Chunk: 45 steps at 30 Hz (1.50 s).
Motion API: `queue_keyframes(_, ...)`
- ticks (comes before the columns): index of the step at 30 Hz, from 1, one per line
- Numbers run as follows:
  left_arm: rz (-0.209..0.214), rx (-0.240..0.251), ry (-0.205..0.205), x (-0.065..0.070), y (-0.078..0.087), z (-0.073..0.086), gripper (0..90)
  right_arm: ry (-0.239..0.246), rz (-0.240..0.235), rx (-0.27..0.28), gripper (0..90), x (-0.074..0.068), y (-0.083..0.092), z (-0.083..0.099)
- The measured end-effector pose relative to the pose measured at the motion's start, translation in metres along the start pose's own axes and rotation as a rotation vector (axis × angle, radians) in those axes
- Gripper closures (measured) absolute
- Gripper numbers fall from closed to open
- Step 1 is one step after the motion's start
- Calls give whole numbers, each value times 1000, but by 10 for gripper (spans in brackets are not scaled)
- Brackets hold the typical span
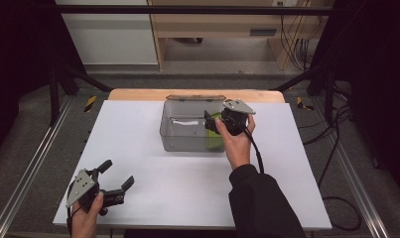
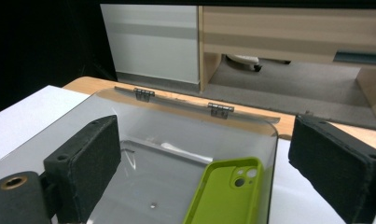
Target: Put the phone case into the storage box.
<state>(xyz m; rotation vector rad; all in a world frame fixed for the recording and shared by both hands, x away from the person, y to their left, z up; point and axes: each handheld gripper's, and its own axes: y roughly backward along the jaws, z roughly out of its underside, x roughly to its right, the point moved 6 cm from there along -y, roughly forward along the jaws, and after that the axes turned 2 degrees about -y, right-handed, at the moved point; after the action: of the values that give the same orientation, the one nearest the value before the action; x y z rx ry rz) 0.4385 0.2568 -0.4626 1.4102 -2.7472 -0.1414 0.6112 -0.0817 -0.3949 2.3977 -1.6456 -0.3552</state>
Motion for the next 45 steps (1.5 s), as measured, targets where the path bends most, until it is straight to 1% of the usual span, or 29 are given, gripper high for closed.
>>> queue_keyframes(2,1,-6,-5,0,-1,1,22,11,8,17,88,1,2,-2)
queue_keyframes(5,-1,-1,-3,1,0,0,21,41,24,43,82,3,5,-4)
queue_keyframes(7,0,-6,-9,1,0,0,21,65,21,54,78,3,7,-5)
queue_keyframes(9,1,-3,-4,1,0,1,21,81,22,75,74,2,9,-6)
queue_keyframes(13,0,-4,-2,1,0,1,21,94,21,116,64,2,12,-10)
queue_keyframes(15,2,-3,-5,1,0,1,21,91,21,136,58,2,14,-12)
queue_keyframes(19,0,-3,-2,1,0,0,21,97,9,156,58,0,17,-14)
queue_keyframes(22,1,-4,-2,1,0,1,21,102,-4,156,58,-3,19,-14)
queue_keyframes(25,1,-3,-3,1,0,0,21,120,-16,149,58,-6,19,-13)
queue_keyframes(28,-1,-3,-3,1,0,0,21,130,-20,154,63,-7,21,-13)
queue_keyframes(39,-4,-1,0,0,0,0,21,136,-36,176,67,-11,27,-16)
queue_keyframes(45,-3,-1,-3,0,1,0,21,139,-40,186,70,-9,32,-19)
